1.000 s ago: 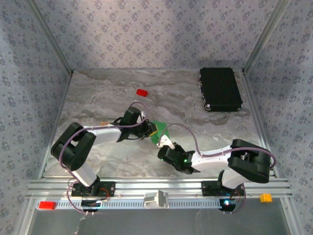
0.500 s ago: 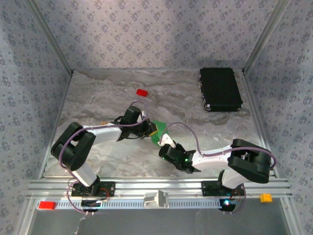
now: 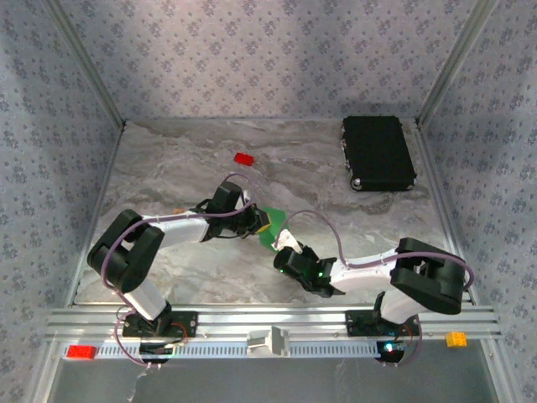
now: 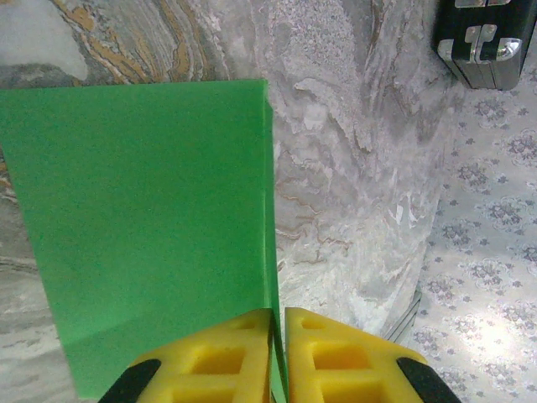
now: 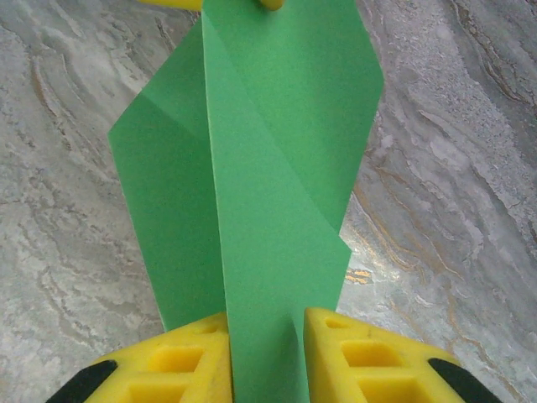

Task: Fold a paper plane with a square sheet of paper (pick it up from the middle)
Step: Fourth fold the wing at the center of the table.

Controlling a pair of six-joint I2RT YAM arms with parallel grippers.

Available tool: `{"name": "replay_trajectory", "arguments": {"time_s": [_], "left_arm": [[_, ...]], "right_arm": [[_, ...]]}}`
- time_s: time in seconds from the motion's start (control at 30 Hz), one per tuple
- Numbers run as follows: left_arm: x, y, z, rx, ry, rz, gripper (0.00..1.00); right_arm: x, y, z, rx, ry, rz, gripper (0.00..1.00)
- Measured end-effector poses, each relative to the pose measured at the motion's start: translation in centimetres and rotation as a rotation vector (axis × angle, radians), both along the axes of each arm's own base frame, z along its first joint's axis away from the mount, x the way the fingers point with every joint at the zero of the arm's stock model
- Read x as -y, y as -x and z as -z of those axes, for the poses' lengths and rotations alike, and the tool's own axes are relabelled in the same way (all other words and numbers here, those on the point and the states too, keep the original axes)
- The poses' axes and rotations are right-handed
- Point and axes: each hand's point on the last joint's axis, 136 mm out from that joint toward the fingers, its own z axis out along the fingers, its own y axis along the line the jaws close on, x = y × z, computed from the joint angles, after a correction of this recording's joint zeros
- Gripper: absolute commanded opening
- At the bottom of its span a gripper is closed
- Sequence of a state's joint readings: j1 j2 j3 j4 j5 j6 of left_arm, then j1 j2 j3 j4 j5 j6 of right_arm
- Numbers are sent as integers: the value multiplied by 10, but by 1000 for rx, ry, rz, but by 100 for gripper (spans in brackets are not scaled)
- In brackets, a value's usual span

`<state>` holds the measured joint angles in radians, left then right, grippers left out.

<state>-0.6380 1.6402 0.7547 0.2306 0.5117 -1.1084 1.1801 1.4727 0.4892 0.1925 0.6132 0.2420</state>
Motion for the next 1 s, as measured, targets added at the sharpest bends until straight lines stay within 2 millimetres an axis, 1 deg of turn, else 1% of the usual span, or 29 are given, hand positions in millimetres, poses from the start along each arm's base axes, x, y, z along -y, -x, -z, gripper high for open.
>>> {"name": "replay_trajectory", "arguments": {"time_s": [0.17,0.4,0.63,0.73,0.77,0.87,1.0], "left_arm": [[0,0,0,0,0,0,12],[0,0,0,0,0,0,12],[0,0,0,0,0,0,13],[0,0,0,0,0,0,15],[0,0,0,0,0,0,17],[-1,0,1,-1,-3,1,27],[-4,2,3,-5,-23,1,49]], "right_arm": [[-1,0,-1,3,-7,0,24],[-4,-1,-3,5,-21,-3,18],[-4,0,-2,2,-23,-5,13],[-4,0,-2,2,-23,-5,11],[-4,0,-2,0,-24,-7,11],[-5,0,-1,-7,-27,-10,9],[-7,1,1,-32,-43,-19,9]]}}
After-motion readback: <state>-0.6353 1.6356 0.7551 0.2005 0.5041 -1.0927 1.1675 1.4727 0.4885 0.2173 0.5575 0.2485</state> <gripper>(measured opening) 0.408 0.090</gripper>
